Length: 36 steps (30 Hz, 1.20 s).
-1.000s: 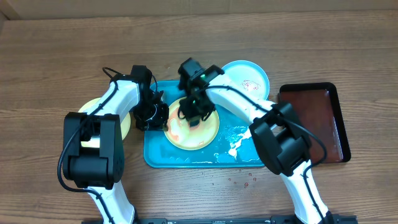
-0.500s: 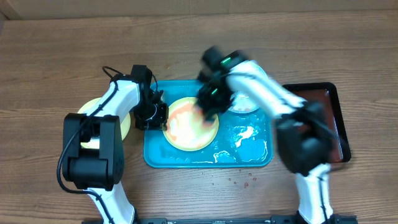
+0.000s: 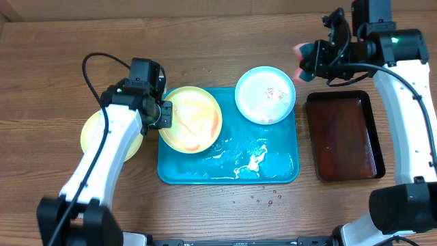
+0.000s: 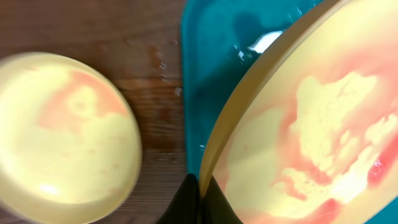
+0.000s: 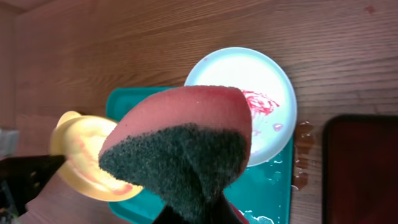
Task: Clean dirty plates on tray and stack at the side
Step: 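Lift the second yellow plate with the left gripper and stack it on the first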
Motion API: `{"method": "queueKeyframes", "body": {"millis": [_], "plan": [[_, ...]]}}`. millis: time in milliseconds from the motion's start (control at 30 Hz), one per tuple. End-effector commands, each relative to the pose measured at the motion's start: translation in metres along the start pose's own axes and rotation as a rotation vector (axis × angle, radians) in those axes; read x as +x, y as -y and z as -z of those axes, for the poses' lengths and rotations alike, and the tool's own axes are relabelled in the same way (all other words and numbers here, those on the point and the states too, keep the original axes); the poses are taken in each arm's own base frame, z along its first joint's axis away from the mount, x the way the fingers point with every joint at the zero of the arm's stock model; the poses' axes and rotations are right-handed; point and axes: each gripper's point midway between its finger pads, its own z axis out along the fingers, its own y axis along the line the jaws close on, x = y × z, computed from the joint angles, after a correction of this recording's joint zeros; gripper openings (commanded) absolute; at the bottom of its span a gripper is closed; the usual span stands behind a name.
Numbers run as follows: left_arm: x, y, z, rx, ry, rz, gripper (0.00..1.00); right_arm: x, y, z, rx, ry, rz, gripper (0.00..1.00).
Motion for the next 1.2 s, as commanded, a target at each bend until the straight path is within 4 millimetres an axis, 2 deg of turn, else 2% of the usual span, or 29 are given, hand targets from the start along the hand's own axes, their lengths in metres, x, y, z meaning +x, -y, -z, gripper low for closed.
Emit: {"method": "queueKeyframes", "body": {"millis": [0, 233, 633, 867, 967, 1100, 1167], "plan": [[-0.011, -0.026, 0.036, -0.237, 0.124, -0.033, 0.04, -0.004, -0.002, 0.006, -0.009, 0.018, 0.015, 0.04], [-0.023, -0.027, 0.084, -0.550, 0.296, -0.102, 0.04, -0.004, -0.002, 0.006, -0.009, 0.020, 0.015, 0.04], [-0.032, 0.006, 0.146, -0.850, 0.577, -0.158, 0.04, -0.001, 0.002, 0.006, 0.009, 0.010, 0.009, 0.04], [-0.031, 0.025, 0.192, -1.019, 0.763, -0.180, 0.04, 0.000, 0.004, 0.006, 0.021, 0.006, 0.005, 0.04], [-0.028, 0.034, 0.202, -1.036, 0.810, -0.190, 0.04, 0.000, 0.003, 0.006, 0.020, 0.007, 0.005, 0.04], [-0.028, 0.039, 0.201, -1.001, 0.835, -0.164, 0.04, 0.000, 0.004, 0.006, 0.020, 0.006, 0.005, 0.04], [-0.026, 0.046, 0.180, -0.891, 0.772, -0.187, 0.04, 0.000, 0.004, 0.006, 0.020, 0.006, 0.005, 0.04]]}}
